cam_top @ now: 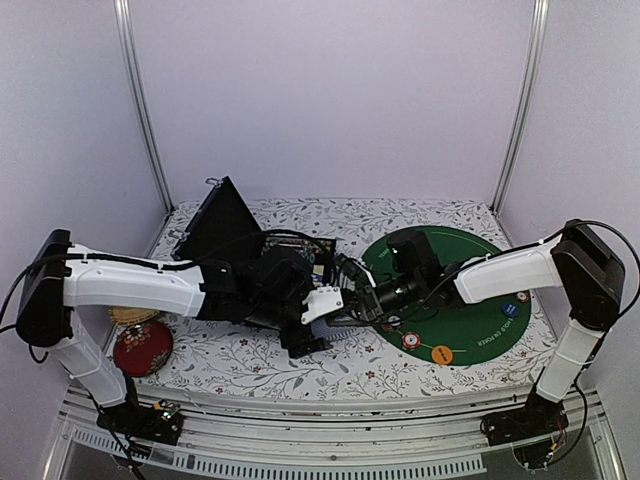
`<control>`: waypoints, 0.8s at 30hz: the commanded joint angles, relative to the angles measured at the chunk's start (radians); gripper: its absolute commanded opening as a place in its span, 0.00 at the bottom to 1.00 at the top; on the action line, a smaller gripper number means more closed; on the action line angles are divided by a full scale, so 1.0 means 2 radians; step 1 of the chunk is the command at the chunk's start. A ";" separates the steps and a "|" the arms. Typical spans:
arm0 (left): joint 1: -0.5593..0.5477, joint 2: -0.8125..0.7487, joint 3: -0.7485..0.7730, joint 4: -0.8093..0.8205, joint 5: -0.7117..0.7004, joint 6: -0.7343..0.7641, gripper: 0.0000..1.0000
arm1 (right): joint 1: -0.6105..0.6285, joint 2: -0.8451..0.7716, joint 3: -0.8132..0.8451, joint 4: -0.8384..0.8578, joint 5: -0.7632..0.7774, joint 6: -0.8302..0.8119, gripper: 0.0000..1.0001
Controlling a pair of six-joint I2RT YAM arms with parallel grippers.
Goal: Distribute texas hold em gaming equipment
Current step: Pass from the left arm to the right, then pass from the right arm to the left
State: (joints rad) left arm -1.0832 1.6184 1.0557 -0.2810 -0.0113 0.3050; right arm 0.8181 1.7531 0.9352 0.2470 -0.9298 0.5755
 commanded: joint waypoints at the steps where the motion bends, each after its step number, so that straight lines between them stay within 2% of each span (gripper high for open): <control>1: 0.007 0.000 -0.005 0.013 -0.001 0.004 0.80 | 0.006 -0.022 0.001 -0.001 -0.008 -0.003 0.02; 4: 0.007 -0.004 -0.005 0.015 0.007 0.000 0.65 | 0.006 -0.019 0.000 -0.002 -0.003 -0.004 0.02; 7: 0.007 -0.007 -0.005 0.015 0.017 -0.004 0.60 | 0.006 -0.015 0.002 -0.007 0.004 -0.005 0.03; 10: 0.007 -0.008 -0.005 0.015 0.018 -0.006 0.56 | 0.006 -0.014 0.010 -0.029 0.017 -0.017 0.23; 16: 0.009 -0.018 -0.014 0.023 0.028 -0.007 0.54 | 0.006 -0.032 0.014 -0.076 0.056 -0.046 0.38; 24: 0.013 -0.020 -0.020 0.023 0.031 -0.009 0.52 | -0.001 -0.054 0.007 -0.124 0.091 -0.071 0.44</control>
State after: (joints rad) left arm -1.0756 1.6119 1.0294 -0.2634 0.0444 0.2989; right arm 0.8219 1.6890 0.9432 0.0635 -0.7864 0.4778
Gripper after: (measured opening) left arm 0.557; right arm 0.419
